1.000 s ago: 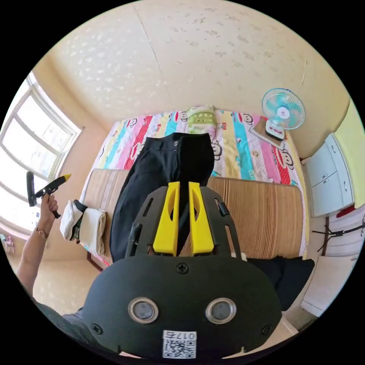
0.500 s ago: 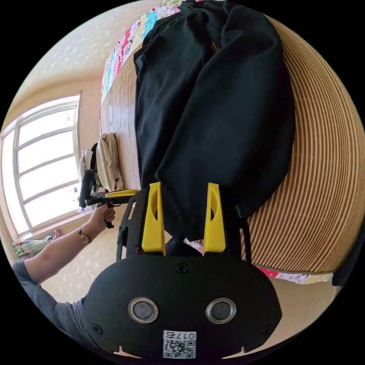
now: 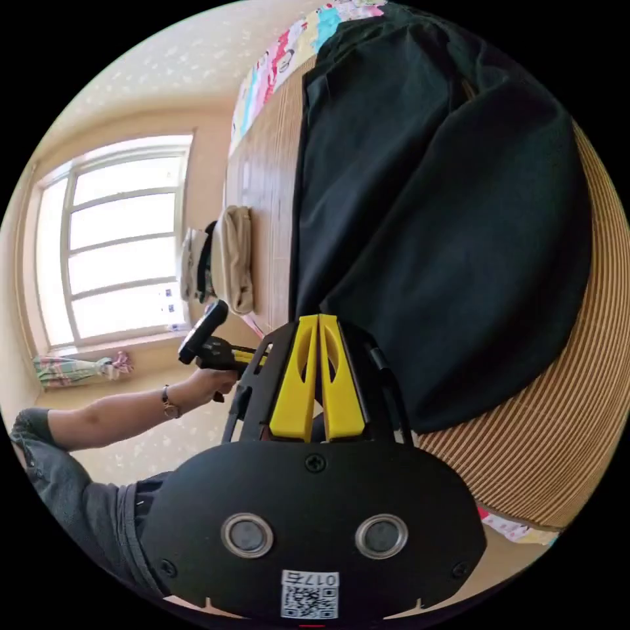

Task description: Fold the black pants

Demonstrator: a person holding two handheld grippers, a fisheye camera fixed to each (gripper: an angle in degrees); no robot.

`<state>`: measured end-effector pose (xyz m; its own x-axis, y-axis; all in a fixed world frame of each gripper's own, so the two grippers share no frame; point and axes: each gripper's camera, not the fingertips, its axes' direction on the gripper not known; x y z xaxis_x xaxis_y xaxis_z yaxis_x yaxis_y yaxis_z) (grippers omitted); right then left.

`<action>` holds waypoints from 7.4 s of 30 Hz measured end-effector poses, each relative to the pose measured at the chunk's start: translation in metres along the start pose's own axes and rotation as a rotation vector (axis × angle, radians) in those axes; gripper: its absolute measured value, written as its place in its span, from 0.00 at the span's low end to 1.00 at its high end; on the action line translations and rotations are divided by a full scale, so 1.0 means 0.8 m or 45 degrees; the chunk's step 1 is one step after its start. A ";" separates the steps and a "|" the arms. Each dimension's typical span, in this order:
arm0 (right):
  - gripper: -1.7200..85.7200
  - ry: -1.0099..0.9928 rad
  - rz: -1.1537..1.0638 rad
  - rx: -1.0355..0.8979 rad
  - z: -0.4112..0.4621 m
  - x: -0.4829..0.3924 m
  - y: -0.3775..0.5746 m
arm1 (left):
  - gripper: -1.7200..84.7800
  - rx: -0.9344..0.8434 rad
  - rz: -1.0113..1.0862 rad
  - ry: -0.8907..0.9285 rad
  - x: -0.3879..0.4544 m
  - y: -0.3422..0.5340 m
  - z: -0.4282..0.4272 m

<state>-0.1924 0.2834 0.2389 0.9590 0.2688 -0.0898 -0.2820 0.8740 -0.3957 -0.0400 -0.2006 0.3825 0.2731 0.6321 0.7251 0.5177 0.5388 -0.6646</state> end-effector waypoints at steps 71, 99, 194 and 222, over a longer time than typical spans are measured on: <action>0.15 0.500 0.630 0.363 -0.148 0.104 0.386 | 0.14 0.454 0.012 -0.027 0.137 0.182 0.066; 0.06 -0.120 1.094 0.362 -0.106 0.204 0.483 | 0.04 0.436 -0.718 0.604 -0.088 0.349 0.203; 0.11 0.540 0.251 0.025 0.275 -0.091 0.164 | 0.02 0.333 0.265 0.632 -0.112 0.165 0.178; 0.09 0.416 0.410 0.098 0.115 -0.019 0.256 | 0.14 0.449 0.204 0.625 -0.150 0.173 0.170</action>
<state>-0.2674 0.4954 0.2431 0.7773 0.4007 -0.4851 -0.5563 0.7978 -0.2325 -0.1110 -0.1260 0.1790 0.7089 0.4359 0.5544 0.1636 0.6630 -0.7305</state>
